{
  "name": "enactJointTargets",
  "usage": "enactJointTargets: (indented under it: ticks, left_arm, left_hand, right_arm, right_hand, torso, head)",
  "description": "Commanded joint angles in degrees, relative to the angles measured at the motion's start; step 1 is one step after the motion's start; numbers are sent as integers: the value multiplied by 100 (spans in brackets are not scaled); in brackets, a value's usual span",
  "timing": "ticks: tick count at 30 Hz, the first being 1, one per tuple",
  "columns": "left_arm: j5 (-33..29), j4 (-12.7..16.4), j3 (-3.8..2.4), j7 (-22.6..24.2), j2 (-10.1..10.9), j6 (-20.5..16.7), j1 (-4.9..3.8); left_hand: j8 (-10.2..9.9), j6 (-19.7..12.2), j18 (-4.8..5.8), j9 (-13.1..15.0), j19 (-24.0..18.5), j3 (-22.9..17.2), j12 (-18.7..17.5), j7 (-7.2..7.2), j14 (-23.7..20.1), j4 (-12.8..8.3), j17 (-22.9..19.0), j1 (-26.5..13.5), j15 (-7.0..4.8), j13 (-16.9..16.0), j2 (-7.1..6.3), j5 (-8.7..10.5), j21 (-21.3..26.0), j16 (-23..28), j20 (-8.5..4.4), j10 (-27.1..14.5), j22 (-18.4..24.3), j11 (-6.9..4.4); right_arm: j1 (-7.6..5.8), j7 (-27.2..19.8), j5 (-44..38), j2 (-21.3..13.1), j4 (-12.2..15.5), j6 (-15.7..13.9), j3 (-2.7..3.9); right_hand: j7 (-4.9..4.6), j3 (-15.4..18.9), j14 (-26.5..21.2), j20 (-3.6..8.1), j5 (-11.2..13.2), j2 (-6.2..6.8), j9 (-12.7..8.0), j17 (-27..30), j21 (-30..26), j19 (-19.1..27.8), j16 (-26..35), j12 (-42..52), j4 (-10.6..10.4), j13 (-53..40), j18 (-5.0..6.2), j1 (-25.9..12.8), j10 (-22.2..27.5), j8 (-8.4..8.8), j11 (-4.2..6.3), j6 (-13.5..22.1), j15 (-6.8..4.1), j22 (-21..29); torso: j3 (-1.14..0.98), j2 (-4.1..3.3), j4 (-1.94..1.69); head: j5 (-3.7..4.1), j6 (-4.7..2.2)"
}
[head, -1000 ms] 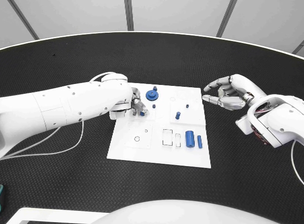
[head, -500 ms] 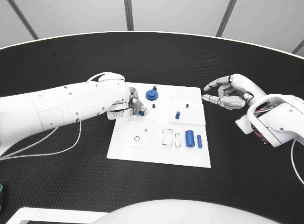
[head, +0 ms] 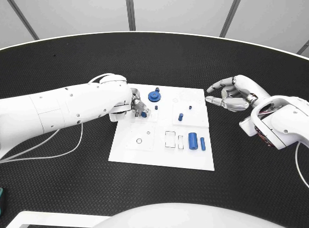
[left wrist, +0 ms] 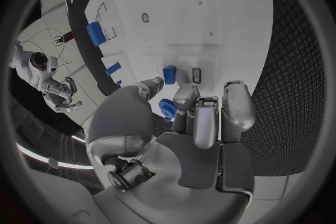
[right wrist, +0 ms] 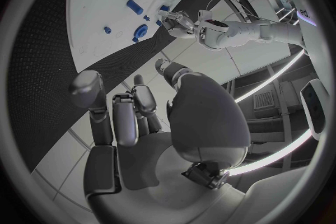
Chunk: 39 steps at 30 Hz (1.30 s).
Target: Assemble the parts on the task board
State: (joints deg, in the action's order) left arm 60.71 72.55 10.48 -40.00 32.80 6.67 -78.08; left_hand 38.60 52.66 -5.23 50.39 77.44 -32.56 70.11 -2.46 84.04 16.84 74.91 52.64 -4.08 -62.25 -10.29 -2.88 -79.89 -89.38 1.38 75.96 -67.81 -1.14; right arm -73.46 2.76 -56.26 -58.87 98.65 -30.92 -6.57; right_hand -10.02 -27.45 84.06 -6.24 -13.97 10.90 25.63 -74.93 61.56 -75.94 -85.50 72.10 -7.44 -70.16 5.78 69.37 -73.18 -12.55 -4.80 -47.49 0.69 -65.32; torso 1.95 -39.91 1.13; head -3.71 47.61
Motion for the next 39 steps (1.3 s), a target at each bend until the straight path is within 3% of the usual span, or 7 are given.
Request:
enactJointTargets:
  ticks: [1,10,39]
  left_arm:
    - [-7,0,0,-148,-13,-19,0]
    - [-16,26,-1,-133,-36,-42,0]
    - [-39,-3,-2,-105,20,-43,-1]
  left_hand:
    - [28,-43,72,-3,52,46,14,-12,574,-8,1433,-73,-47,-2,26,-9,-35,-22,-3,-12,-17,-22]
    - [45,-39,75,-5,61,68,31,-5,576,-10,1439,-80,-51,-21,73,-10,-41,-25,-6,1,-32,-27]
    - [87,-41,76,-6,68,121,33,8,574,-25,1433,-27,-62,-11,128,-8,-45,-22,-13,4,-42,-40]
  right_arm:
    - [0,0,0,3,-4,4,0]
    - [0,2,0,14,-24,15,-1]
    - [1,8,0,33,-57,39,-1]
  right_hand:
    - [20,12,345,-3,-38,6,-6,-557,-26,27,32,-36,-35,8,83,-39,38,-25,-2,27,-30,5]
    - [20,12,345,-3,-38,6,-6,-557,-26,27,32,-36,-35,8,83,-39,38,-25,-2,27,-30,5]
    - [20,13,342,-2,-39,4,-8,-552,-30,26,38,-30,-45,1,82,-41,32,-29,-2,35,-31,5]
  torso:
    - [-1,2,1]
    - [-7,7,-1]
    - [-1,-4,-1]
  head:
    - [1,-3]
    - [1,-7]
    - [6,-9]
